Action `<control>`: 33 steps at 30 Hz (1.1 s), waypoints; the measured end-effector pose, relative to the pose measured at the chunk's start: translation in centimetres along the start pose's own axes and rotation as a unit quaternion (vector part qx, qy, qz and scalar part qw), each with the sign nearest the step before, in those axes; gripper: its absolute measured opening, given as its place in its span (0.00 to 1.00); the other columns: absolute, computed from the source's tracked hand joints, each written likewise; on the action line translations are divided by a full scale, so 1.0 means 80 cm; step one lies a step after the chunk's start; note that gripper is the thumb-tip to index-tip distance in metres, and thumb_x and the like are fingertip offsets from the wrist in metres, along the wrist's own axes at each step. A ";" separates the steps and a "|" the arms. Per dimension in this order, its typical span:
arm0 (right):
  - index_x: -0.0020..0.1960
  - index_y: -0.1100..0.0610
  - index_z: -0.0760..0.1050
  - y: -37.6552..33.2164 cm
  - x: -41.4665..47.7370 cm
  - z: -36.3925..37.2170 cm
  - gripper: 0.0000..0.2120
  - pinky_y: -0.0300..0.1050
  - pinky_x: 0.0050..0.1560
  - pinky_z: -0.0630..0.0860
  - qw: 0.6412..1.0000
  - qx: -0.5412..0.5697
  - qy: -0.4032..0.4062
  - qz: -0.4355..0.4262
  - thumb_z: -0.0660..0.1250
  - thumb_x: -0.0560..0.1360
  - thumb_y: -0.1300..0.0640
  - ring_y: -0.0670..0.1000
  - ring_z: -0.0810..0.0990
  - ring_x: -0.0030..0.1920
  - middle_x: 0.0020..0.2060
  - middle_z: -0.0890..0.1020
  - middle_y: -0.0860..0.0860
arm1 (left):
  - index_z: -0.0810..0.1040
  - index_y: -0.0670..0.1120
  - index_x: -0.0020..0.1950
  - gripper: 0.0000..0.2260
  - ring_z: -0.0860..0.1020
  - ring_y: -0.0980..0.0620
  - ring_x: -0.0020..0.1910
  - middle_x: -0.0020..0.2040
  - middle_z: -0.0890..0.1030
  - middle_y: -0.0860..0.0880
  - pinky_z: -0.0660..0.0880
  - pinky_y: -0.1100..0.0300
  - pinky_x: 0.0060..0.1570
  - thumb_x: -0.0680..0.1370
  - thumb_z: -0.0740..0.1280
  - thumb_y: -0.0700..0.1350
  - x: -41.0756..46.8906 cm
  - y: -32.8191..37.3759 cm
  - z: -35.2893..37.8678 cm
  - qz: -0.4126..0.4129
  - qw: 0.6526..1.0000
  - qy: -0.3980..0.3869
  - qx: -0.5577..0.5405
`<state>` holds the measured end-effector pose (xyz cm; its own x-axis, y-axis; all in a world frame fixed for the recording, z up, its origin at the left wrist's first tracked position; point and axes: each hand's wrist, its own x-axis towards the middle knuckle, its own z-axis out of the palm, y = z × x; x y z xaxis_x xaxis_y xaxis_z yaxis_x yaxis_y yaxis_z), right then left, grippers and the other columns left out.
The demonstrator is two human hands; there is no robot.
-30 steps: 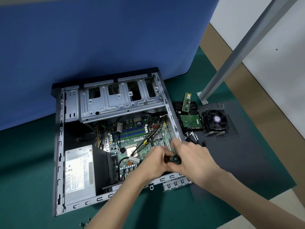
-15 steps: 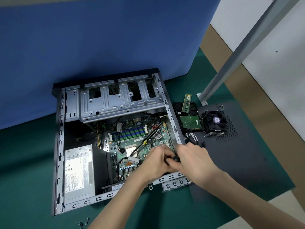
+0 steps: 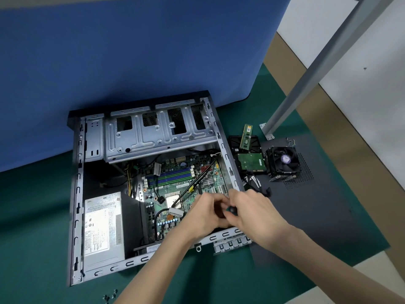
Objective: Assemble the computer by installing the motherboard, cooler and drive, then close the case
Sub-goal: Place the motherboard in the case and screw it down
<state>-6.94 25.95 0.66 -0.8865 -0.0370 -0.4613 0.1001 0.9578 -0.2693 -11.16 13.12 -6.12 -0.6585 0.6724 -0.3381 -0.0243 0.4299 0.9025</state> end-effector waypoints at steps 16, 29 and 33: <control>0.45 0.52 0.66 0.002 0.007 -0.008 0.09 0.46 0.38 0.66 1.000 0.028 0.010 -0.007 0.65 0.77 0.50 0.54 0.72 0.38 0.32 0.69 0.45 | 0.79 0.56 0.35 0.13 0.72 0.60 0.33 0.33 0.78 0.57 0.70 0.63 0.38 0.65 0.76 0.37 -0.002 0.005 -0.004 -0.013 1.000 0.006 -0.027; 0.42 0.54 0.64 -0.002 0.009 -0.008 0.12 0.45 0.37 0.64 1.000 0.027 0.013 0.010 0.63 0.77 0.49 0.54 0.70 0.37 0.32 0.67 0.45 | 0.81 0.45 0.40 0.07 0.74 0.57 0.37 0.37 0.81 0.50 0.72 0.59 0.44 0.65 0.77 0.40 -0.004 0.010 -0.002 -0.022 1.000 0.006 -0.007; 0.49 0.53 0.67 -0.003 0.010 -0.007 0.11 0.46 0.40 0.66 1.000 -0.003 -0.005 -0.014 0.65 0.77 0.48 0.56 0.76 0.43 0.40 0.75 0.49 | 0.78 0.54 0.34 0.13 0.72 0.67 0.31 0.28 0.77 0.62 0.68 0.70 0.37 0.67 0.75 0.36 -0.003 0.009 -0.005 -0.021 1.000 0.001 0.017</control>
<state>-7.92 25.81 0.81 -0.8847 -0.0656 -0.4616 0.0730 0.9584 -0.2761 -11.37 13.05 -5.25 -0.6591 0.6520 -0.3749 -0.0272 0.4775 0.8782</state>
